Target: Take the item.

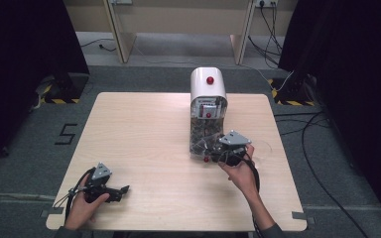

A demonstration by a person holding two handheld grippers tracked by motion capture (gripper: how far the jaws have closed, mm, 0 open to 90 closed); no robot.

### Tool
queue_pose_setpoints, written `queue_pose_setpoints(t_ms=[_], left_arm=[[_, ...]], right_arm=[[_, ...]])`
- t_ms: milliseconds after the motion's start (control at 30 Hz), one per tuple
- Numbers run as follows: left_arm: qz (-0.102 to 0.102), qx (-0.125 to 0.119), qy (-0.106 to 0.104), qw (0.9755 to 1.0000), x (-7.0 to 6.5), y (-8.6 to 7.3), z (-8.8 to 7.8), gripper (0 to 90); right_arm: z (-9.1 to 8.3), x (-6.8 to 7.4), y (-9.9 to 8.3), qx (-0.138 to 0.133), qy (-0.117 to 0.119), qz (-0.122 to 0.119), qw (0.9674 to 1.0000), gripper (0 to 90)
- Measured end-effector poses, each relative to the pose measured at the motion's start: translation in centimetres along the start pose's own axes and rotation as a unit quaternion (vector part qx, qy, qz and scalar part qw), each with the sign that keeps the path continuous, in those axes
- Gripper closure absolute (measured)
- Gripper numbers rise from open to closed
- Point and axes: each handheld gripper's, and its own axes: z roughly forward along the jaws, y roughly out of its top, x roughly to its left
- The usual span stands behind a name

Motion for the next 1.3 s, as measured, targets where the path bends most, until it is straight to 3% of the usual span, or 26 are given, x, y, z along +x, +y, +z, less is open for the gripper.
queue_pose_setpoints(t_ms=[500, 967, 1300], left_arm=[[0.000, 0.000, 0.000, 1.0000, 0.0, 0.0, 0.0, 0.0], [0.000, 0.000, 0.000, 1.0000, 0.0, 0.0, 0.0, 0.0], [0.000, -0.001, 0.000, 1.0000, 0.0, 0.0, 0.0, 0.0]], right_arm=[[3.1, -1.4, 0.3, 0.024, -0.015, 0.035, 0.9990, 39.5], [4.9, -1.3, 0.0, 0.045, 0.002, 0.045, 0.9980, 42.7], [5.6, -1.4, -0.6, 0.058, 0.019, 0.044, 0.9971, 69.1]])
